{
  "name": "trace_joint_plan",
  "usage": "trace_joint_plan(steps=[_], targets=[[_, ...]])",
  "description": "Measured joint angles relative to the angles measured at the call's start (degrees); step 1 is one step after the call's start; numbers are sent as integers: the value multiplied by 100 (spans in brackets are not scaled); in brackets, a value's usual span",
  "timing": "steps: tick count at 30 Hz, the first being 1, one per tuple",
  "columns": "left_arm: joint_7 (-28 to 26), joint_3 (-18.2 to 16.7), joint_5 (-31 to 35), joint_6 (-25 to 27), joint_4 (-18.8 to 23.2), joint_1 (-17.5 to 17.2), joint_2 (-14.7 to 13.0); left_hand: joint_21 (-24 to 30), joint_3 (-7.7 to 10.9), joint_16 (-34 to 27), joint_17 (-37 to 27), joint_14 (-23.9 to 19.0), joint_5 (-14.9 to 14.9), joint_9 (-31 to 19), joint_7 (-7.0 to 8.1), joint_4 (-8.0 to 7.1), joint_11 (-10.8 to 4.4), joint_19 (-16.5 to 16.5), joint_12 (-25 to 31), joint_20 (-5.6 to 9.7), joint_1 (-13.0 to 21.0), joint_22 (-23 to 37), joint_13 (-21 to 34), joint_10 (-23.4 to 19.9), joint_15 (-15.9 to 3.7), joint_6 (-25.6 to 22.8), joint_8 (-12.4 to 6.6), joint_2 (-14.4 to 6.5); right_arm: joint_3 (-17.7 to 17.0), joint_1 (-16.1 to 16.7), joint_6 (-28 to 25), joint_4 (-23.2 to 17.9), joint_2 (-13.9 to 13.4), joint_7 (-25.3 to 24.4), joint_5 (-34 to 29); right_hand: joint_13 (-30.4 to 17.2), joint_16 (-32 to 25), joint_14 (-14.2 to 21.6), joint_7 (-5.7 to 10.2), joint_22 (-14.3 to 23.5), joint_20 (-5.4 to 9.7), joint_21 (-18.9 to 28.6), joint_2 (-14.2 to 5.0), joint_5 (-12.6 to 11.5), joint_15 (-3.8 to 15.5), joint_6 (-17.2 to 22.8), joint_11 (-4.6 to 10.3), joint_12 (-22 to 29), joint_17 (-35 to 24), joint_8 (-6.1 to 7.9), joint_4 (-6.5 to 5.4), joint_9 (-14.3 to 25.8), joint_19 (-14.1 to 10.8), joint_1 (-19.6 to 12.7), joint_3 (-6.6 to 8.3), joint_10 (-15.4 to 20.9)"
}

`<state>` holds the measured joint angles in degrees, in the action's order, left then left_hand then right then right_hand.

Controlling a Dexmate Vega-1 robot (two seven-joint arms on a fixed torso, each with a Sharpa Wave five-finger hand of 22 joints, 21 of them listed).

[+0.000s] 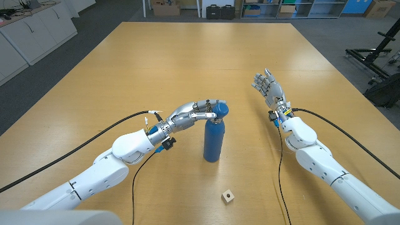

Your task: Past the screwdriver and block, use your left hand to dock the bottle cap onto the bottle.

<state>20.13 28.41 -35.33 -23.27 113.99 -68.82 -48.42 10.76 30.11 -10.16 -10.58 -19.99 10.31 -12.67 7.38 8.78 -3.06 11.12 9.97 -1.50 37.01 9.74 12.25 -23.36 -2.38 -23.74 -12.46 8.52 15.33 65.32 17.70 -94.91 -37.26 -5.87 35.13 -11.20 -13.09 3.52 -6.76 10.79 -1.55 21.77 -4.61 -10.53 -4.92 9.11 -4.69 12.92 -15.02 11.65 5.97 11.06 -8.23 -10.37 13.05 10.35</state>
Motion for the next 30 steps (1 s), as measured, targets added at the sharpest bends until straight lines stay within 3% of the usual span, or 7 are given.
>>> trace_joint_plan(steps=[10,24,27,30], targets=[[101,0,12,-90,-102,97,14,-40,-94,0,0,241,-39,0,-80,-16,143,-165,1,-66,-168,0,0,359,3,308,82,34,1,1,-17,-33,5,-69,-43,0,0,0,0,0,0,-49,0,0,0,0,0,0,0,0,0,0,0,0,0,0],[168,-22,3,-215,-264,137,81,-39,-205,0,-24,408,-38,1,-24,-47,277,-282,1,-120,-371,-1,-28,555,3,516,116,68,-2,13,-43,-77,5,-116,-68,0,0,0,0,0,0,-49,0,0,0,0,0,0,0,0,0,0,0,0,0,0],[129,-62,36,-269,-277,109,91,-39,-229,0,-24,459,-38,1,-49,-56,290,-320,1,-116,-459,-1,-27,683,14,629,124,65,-2,15,-43,-78,6,-116,-69,0,0,0,26,0,0,-49,0,0,0,26,0,0,0,0,0,0,0,0,0,0],[-8,-116,139,-320,-277,55,101,-39,-251,0,-24,529,-38,1,-86,-79,209,-339,1,-97,-525,-1,-27,764,5,713,144,58,-2,23,-43,-82,7,-113,-70,0,0,0,31,0,0,-49,0,0,0,31,0,0,0,0,0,0,0,0,0,0]])
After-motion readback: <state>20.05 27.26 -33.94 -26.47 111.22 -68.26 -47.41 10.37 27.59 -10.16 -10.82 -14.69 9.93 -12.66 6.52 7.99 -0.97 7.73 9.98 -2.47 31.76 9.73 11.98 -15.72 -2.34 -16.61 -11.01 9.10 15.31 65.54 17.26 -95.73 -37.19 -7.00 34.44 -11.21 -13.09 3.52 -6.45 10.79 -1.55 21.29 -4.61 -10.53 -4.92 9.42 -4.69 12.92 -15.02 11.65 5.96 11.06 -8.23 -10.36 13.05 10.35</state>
